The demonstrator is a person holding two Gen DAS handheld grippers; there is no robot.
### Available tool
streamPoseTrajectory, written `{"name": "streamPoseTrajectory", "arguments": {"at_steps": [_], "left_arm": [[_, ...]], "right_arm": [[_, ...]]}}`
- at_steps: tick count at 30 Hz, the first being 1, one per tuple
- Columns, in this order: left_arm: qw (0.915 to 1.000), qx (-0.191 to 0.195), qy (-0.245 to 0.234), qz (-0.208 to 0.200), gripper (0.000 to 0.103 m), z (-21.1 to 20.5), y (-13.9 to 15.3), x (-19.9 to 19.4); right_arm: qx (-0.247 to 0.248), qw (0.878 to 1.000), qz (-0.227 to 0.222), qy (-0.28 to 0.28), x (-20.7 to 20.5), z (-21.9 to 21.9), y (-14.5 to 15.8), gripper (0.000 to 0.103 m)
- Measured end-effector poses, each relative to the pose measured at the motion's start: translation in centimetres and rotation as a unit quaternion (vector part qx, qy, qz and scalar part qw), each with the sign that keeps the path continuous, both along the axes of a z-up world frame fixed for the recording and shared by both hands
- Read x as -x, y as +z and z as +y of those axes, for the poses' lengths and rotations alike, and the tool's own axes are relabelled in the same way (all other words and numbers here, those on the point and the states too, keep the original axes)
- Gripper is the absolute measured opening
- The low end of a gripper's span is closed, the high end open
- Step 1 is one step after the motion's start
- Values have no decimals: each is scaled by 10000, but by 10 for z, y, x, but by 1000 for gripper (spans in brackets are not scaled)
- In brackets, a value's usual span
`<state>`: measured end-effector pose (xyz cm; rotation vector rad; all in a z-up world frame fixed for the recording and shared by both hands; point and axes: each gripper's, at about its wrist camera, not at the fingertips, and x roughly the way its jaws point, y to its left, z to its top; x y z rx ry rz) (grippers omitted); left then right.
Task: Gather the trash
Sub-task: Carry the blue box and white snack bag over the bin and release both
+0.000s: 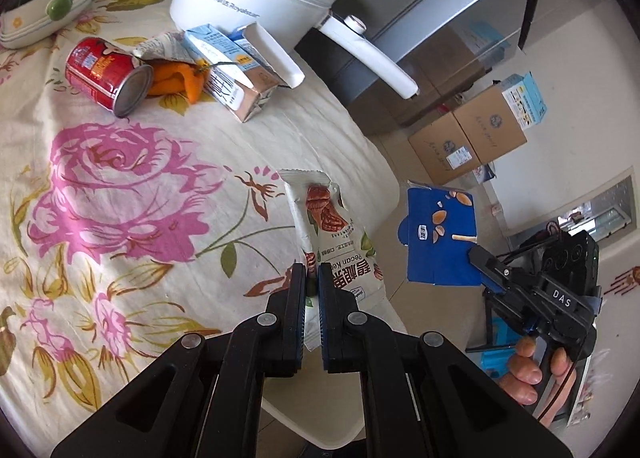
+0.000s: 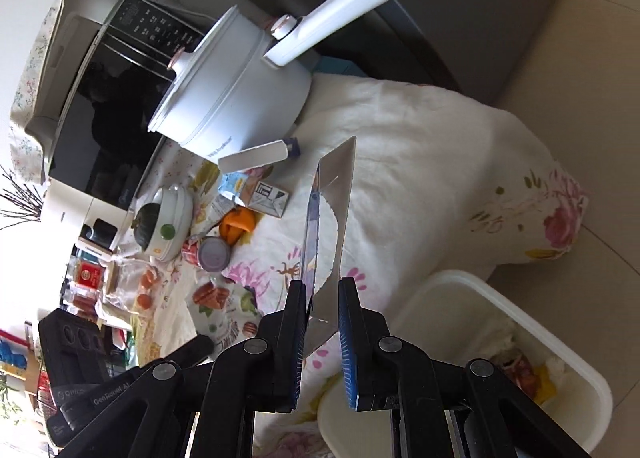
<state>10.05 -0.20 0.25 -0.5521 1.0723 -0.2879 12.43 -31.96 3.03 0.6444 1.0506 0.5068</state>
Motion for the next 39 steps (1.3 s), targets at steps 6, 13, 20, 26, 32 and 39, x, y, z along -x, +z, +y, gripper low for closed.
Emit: {"name": "streamPoseTrajectory", "arguments": {"at_steps": [6, 13, 20, 26, 32, 39], "left_arm": [[9989, -216, -397, 154, 5, -30, -11, 8], [9949, -418, -860, 332, 6, -60, -27, 12], [9931, -365, -966, 551, 6, -68, -41, 7], [9924, -272, -1030, 621, 7, -69, -43, 7], [9929, -226, -965, 660, 7, -64, -42, 4], [9939, -238, -866, 641, 7, -57, -41, 1]], "right_arm": [[251, 9990, -237, 278, 23, -3, 18, 15], [945, 9921, 273, 777, 31, 15, -18, 15], [1421, 9820, 536, 1123, 33, 28, -41, 17], [1547, 9799, 748, 1016, 30, 27, -51, 23], [1614, 9788, 945, 834, 26, 21, -56, 31], [1630, 9792, 893, 820, 26, 23, -54, 40]]}}
